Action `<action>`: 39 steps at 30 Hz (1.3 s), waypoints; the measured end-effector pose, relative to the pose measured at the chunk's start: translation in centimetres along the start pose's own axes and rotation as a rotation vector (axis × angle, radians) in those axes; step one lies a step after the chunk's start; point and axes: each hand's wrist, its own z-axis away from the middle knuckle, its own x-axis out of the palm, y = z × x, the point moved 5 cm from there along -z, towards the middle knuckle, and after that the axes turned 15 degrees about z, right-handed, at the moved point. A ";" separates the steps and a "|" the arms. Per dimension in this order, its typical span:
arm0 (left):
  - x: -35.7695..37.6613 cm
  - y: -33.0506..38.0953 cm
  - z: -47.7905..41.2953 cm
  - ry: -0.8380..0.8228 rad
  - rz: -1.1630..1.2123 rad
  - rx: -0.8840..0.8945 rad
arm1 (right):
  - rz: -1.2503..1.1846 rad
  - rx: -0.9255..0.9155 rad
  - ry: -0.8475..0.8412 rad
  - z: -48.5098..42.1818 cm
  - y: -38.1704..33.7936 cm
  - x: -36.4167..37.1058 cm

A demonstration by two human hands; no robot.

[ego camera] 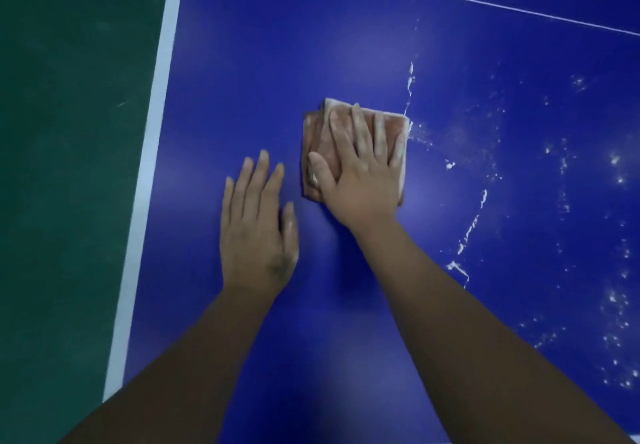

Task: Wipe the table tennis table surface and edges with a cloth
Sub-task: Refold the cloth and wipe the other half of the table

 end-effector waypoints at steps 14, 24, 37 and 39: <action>4.5 -0.6 -4.6 0.083 -0.265 -0.099 | 0.041 0.042 -0.013 0.9 7.3 0.4; 5.0 -0.9 -4.6 0.091 -0.230 -0.100 | 0.038 0.064 -0.032 -8.9 8.8 1.7; 5.3 -1.0 -4.8 0.098 -0.209 -0.085 | 0.027 -0.089 0.002 -14.9 3.2 1.5; 5.2 -1.0 -4.8 0.094 -0.209 -0.086 | 0.026 -0.088 0.000 -17.7 4.0 1.8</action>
